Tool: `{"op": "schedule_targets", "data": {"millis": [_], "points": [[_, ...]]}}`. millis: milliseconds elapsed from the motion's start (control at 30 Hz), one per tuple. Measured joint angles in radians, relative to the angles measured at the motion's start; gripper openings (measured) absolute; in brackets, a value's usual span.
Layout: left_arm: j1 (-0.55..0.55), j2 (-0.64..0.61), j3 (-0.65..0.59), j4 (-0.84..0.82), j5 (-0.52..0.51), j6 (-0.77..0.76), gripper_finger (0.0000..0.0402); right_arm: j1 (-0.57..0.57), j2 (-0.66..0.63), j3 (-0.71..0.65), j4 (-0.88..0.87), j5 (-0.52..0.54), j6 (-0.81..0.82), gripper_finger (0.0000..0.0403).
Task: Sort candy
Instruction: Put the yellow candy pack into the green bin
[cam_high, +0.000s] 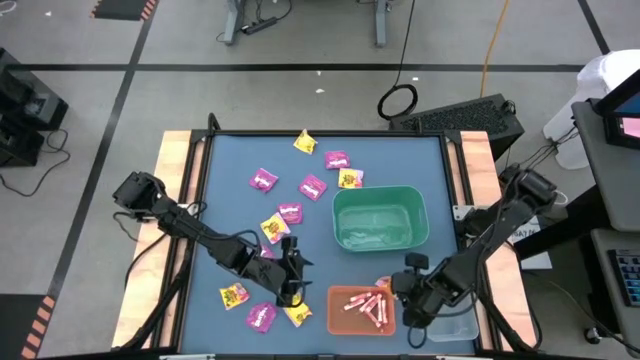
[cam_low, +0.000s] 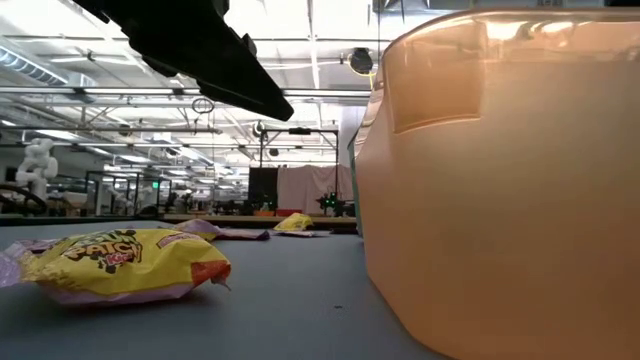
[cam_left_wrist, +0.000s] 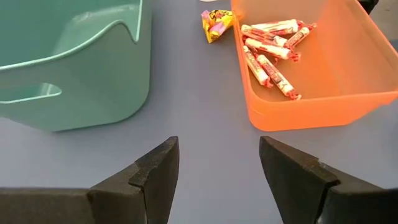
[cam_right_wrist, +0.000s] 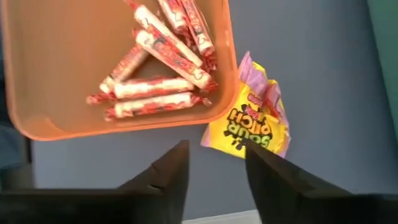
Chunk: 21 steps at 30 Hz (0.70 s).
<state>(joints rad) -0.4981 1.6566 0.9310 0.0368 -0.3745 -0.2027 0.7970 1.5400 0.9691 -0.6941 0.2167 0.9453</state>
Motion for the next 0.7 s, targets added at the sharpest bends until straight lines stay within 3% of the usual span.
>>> {"op": "schedule_targets", "data": {"millis": [200,367,533,700], "points": [[-0.002,0.000,0.000,0.000,0.000,0.000,0.0228,-0.028,0.039,0.000,-0.008,0.019,-0.077,0.0218],[-0.002,0.000,0.000,-0.002,0.001,0.000,0.0228,-0.059,0.111,0.000,-0.015,0.012,-0.159,0.0242],[-0.002,0.000,0.000,-0.001,0.007,0.000,0.0228,-0.084,0.169,0.000,-0.013,-0.054,-0.210,0.0230],[-0.002,0.000,0.000,-0.001,0.007,0.000,0.0228,-0.091,0.195,0.001,-0.010,-0.061,-0.230,0.0186]]}}
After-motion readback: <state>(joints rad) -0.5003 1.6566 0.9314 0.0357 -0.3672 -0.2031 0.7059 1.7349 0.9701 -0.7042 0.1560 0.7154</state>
